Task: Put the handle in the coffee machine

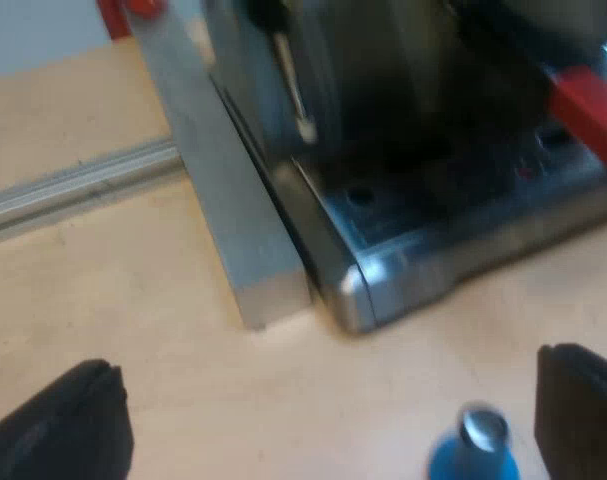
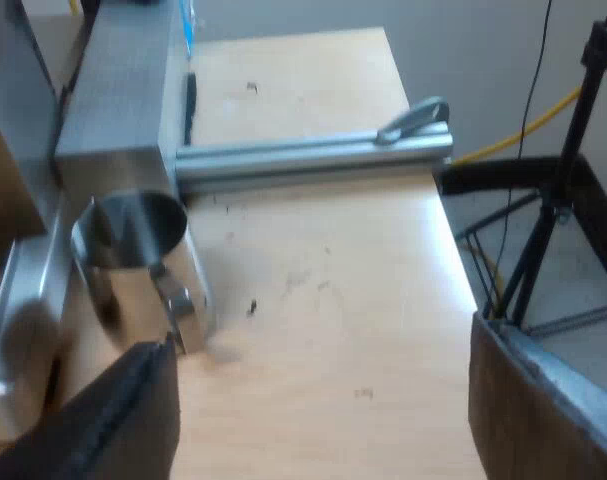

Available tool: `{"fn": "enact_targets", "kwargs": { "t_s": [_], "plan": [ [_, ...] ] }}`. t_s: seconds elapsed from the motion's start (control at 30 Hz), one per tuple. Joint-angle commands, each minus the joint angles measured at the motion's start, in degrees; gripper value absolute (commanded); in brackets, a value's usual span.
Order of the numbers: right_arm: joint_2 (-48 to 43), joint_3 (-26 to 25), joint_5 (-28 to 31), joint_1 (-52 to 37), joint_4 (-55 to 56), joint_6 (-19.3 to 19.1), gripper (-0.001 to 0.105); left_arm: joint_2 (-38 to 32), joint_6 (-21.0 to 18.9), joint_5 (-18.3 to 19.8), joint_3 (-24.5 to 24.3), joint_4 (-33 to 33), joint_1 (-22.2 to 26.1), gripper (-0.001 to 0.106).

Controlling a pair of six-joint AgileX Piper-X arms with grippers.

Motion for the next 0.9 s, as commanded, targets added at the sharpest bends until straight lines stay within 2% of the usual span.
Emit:
{"fn": "enact_targets", "kwargs": {
  "t_s": [0.03,0.2,0.5,0.9],
  "plan": [
    [-2.7,1.5,-0.4,-0.3,-4.3,-0.6,0.063,-7.8,-2.2,-1.1,2.4,-5.2,0.0,0.083],
    [-2.6,5.7,-0.4,-0.3,-4.3,-0.6,0.063,-7.7,-2.2,-1.2,7.8,-8.5,0.0,0.083],
    [-2.6,12.3,-0.4,-0.3,-3.4,-0.6,0.063,-7.7,-2.2,-0.9,8.4,-9.9,0.0,0.083],
    [-2.6,12.6,-0.4,-0.3,-4.1,-0.6,0.063,-7.7,-2.2,-0.9,8.4,-10.1,0.0,0.083]
  ]
}}
